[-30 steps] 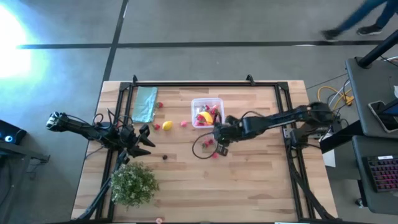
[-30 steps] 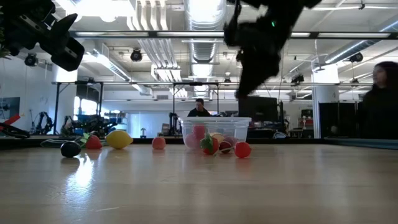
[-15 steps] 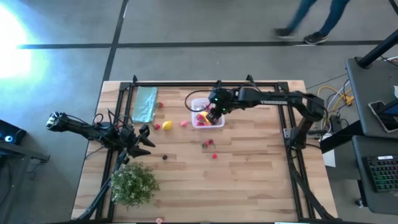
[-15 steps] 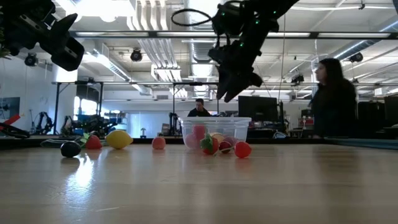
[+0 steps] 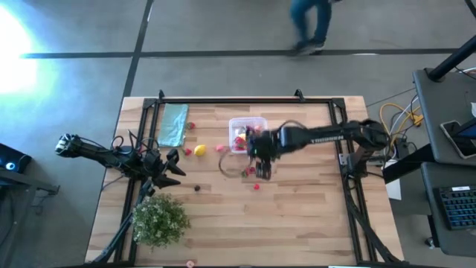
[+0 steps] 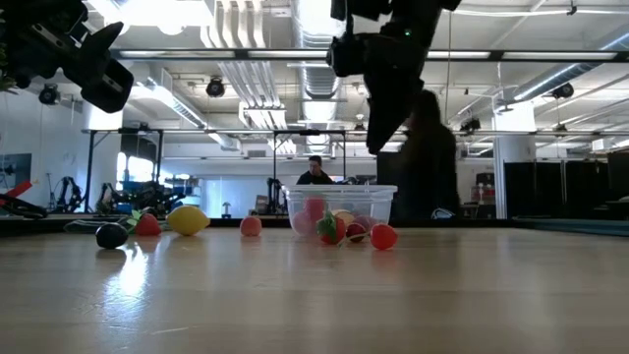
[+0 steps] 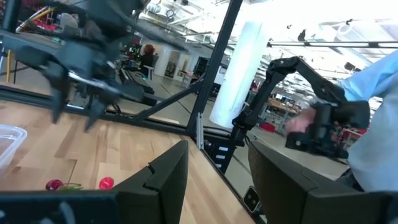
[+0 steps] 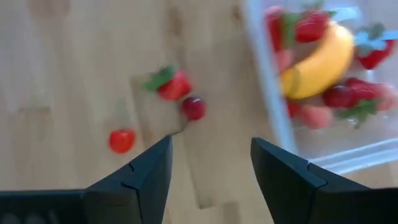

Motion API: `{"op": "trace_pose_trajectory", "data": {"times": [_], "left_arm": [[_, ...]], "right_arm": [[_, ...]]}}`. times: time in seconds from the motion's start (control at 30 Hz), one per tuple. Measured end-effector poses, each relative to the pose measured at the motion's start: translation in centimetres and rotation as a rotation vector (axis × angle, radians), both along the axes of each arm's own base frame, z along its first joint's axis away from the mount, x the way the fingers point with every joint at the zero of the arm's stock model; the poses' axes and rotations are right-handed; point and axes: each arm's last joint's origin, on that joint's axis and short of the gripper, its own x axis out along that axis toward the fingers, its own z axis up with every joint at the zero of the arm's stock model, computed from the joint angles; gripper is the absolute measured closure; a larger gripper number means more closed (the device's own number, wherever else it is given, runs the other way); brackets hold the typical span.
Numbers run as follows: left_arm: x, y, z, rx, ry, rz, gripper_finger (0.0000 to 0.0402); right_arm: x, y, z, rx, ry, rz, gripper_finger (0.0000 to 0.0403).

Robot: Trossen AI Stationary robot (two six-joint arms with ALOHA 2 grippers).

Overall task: Pick and placing Produce into tupperware
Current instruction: Put the red cherry into the transparent bin

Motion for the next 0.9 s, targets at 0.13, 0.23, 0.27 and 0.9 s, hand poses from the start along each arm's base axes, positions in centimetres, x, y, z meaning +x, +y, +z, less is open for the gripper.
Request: {"op": "trace_pose_trajectory", "data": {"times": [0.13,0.23,0.27,0.9], "left_arm": [[0.0,0.0,0.0,0.000,-0.001,-0.001,0.0246],[0.0,0.0,0.0,0.000,0.000,-0.001,0.0246],[0.0,0.0,0.0,0.000,-0.001,-0.001,0.0246],[0.0,0.0,0.0,0.001,0.000,-0.004,0.0246]], "right_arm": [[0.0,4.2,-1.4,-0.090,-0.018,0.054,0.0193],[-0.3,6.4,-2.5,-0.118,-0.017,0.051,0.0193],[-0.3,6.9,-2.8,-0.113,-0.024,0.046,0.0193],[1.6,9.6,-8.2,0.037,-0.006,-0.020,0.0202]]}}
